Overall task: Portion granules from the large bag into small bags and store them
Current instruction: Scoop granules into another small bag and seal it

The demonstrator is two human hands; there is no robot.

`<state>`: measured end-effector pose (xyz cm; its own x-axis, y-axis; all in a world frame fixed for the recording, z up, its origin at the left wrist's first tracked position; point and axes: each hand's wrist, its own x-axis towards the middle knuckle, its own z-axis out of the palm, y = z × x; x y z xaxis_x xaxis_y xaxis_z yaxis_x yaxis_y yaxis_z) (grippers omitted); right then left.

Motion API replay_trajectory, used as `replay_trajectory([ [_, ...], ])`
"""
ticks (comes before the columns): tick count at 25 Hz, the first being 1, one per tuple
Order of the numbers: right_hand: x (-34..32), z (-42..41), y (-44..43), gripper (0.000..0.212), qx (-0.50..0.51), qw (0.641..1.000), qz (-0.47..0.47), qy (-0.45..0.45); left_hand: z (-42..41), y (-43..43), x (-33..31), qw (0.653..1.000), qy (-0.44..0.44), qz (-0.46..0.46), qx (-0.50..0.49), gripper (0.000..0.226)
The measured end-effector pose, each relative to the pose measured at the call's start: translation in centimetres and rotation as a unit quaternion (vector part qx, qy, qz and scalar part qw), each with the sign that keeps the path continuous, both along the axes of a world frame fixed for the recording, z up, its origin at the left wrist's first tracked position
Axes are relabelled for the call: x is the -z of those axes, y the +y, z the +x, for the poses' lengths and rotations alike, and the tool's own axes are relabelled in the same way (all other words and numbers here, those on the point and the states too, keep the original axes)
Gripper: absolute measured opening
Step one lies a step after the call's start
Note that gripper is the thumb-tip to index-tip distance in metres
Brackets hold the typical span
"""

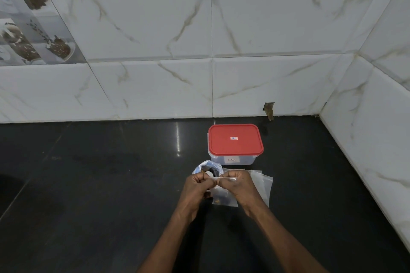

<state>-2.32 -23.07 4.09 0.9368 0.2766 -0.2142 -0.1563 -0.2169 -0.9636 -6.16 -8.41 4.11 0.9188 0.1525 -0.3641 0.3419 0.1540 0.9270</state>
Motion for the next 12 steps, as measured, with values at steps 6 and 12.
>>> replay_trajectory([
  [6, 0.07, -0.32, 0.08, 0.013, 0.038, 0.999, 0.032, 0.004, 0.26, 0.2, 0.01, 0.999, -0.043, 0.009, -0.032, 0.023],
  [12, 0.22, -0.27, -0.04, 0.012, 0.063, 0.996, 0.06, 0.011, 0.31, 0.39, 0.8, 0.996, -0.002, -0.061, -0.058, 0.02],
])
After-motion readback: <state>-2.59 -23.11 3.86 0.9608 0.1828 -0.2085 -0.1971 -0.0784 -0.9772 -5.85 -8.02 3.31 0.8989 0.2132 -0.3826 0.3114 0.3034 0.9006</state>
